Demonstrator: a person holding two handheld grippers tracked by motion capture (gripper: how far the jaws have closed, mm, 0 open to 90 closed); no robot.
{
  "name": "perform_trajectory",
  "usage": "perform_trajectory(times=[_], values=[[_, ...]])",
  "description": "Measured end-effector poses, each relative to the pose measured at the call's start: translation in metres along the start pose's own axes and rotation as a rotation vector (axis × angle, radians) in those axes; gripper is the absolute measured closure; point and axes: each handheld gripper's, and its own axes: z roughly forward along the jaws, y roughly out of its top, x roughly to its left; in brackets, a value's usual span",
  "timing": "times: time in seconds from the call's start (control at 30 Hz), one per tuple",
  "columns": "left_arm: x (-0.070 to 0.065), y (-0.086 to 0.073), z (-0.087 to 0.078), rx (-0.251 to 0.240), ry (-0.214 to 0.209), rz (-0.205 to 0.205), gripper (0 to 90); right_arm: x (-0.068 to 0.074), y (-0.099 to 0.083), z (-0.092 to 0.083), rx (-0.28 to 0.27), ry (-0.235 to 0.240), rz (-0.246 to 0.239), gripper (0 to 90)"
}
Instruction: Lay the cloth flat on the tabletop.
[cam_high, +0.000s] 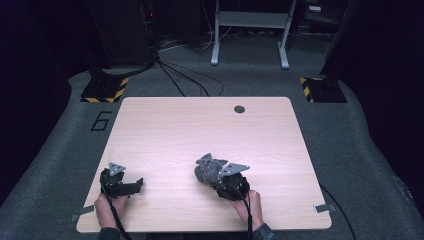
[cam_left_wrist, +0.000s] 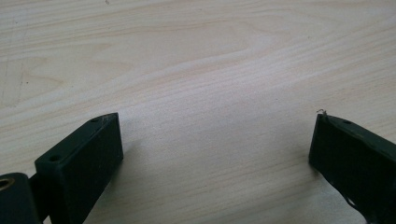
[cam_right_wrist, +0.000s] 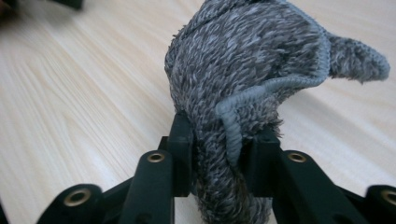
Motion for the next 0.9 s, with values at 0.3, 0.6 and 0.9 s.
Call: perform_trajectory(times=[0.3,0.6,0.9], values=[[-0.001,0.000,0.000,-0.005,0.015,-0.020,2.5,-0.010,-0.008,-0.012,-0.013,0.019,0.062,24.6],[-0.007,0.013,-0.002,0.033,-0.041,-0.085,0.1,-0.035,-0.007,-0.039,-0.086,-0.007,0.128,27.2],[-0.081,0.064,-0.016,-0.040,-0.235,0.053,1.3,-0.029,0.004,-0.041,-0.097,0.012,0.091,39.3]])
